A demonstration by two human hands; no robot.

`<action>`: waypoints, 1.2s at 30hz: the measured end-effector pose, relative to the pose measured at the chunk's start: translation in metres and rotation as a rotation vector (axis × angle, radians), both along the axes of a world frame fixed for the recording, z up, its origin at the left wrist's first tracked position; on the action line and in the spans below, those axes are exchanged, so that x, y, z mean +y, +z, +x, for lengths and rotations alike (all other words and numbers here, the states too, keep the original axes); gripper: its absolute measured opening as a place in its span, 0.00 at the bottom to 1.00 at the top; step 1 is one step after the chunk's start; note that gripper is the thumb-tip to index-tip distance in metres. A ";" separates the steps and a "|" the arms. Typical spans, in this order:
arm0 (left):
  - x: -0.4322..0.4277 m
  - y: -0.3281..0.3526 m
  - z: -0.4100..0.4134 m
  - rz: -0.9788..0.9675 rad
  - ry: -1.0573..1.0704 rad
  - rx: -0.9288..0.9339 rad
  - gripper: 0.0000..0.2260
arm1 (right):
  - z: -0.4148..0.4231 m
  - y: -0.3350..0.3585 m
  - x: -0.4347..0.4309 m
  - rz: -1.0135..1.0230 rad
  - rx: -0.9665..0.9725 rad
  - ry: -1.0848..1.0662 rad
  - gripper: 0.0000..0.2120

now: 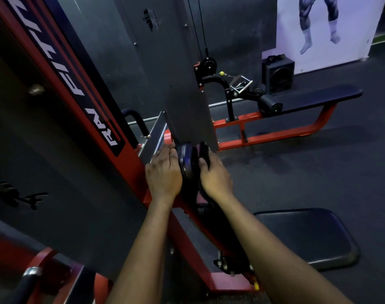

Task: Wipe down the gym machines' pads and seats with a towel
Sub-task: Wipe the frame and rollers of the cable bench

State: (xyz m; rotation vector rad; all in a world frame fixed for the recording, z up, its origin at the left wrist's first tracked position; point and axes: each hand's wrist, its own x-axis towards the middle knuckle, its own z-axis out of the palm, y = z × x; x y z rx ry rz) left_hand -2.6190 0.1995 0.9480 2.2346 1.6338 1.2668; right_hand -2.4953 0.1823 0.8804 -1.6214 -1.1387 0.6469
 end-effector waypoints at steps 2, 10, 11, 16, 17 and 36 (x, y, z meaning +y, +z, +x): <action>0.001 -0.001 0.000 0.013 0.001 0.003 0.19 | -0.008 -0.015 -0.019 0.015 -0.036 -0.030 0.26; -0.001 -0.002 0.000 0.001 -0.008 -0.019 0.19 | 0.023 -0.022 0.023 -0.189 0.021 0.023 0.23; 0.000 -0.002 0.000 0.002 -0.006 -0.017 0.20 | 0.019 -0.022 0.016 -0.191 0.007 0.003 0.23; 0.001 -0.005 0.001 0.025 0.025 -0.013 0.20 | -0.007 -0.046 -0.033 -0.117 -0.002 -0.091 0.26; 0.001 -0.004 0.002 0.029 0.028 -0.019 0.20 | -0.005 -0.051 -0.031 -0.109 0.008 -0.101 0.26; 0.004 -0.006 -0.001 0.016 0.012 -0.042 0.20 | -0.006 -0.015 -0.006 0.115 0.020 -0.071 0.26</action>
